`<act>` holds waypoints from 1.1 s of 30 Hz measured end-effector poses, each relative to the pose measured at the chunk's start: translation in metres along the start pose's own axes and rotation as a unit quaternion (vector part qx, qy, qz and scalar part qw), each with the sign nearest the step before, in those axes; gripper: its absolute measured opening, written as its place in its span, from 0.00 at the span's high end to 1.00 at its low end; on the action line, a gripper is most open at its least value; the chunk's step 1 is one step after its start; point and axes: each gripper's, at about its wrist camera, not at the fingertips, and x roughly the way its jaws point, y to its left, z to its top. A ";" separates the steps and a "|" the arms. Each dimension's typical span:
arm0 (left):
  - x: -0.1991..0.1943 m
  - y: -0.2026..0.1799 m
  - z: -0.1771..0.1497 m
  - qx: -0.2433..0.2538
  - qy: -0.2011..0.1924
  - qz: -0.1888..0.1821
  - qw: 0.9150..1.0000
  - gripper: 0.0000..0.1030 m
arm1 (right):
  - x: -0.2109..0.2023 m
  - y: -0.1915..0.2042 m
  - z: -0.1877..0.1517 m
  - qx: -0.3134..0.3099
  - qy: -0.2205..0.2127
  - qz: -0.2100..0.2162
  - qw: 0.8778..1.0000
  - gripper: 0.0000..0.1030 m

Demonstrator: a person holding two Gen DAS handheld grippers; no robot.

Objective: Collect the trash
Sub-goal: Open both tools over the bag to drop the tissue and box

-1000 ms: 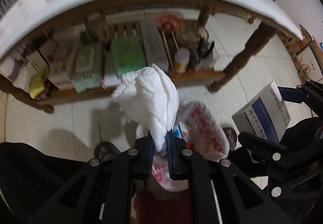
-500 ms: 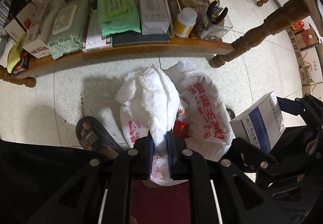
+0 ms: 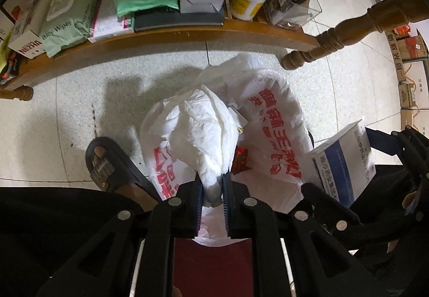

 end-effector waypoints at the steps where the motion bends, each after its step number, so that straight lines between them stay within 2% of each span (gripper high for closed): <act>1: 0.001 -0.001 0.000 0.000 0.001 0.001 1.000 0.81 | 0.001 0.000 0.000 0.001 0.002 0.003 1.000 0.17; 2: 0.001 0.000 0.000 -0.001 0.001 0.003 1.000 0.73 | 0.002 0.000 0.000 0.002 0.004 0.004 1.000 0.17; 4: 0.002 0.001 0.001 -0.003 0.003 0.003 1.000 0.64 | 0.005 0.000 0.000 0.004 0.007 0.006 1.000 0.17; 5: 0.002 0.001 0.001 -0.004 0.004 0.003 1.000 0.53 | 0.007 0.000 0.001 0.006 0.010 0.009 1.000 0.16; 9: 0.002 0.006 0.003 -0.013 0.000 0.012 1.000 0.37 | 0.009 -0.004 0.001 0.020 0.012 0.010 1.000 0.13; 12: 0.002 0.011 0.003 -0.023 -0.001 0.014 1.000 0.29 | 0.010 -0.009 0.001 0.031 0.012 0.013 0.999 0.11; 25: -0.011 0.013 0.005 -0.036 -0.031 0.018 0.999 0.21 | -0.001 -0.007 0.000 0.038 0.004 0.020 0.999 0.11; 33: -0.055 0.009 0.005 -0.031 -0.095 0.037 0.994 0.15 | -0.044 -0.007 -0.002 0.031 -0.034 0.021 0.999 0.10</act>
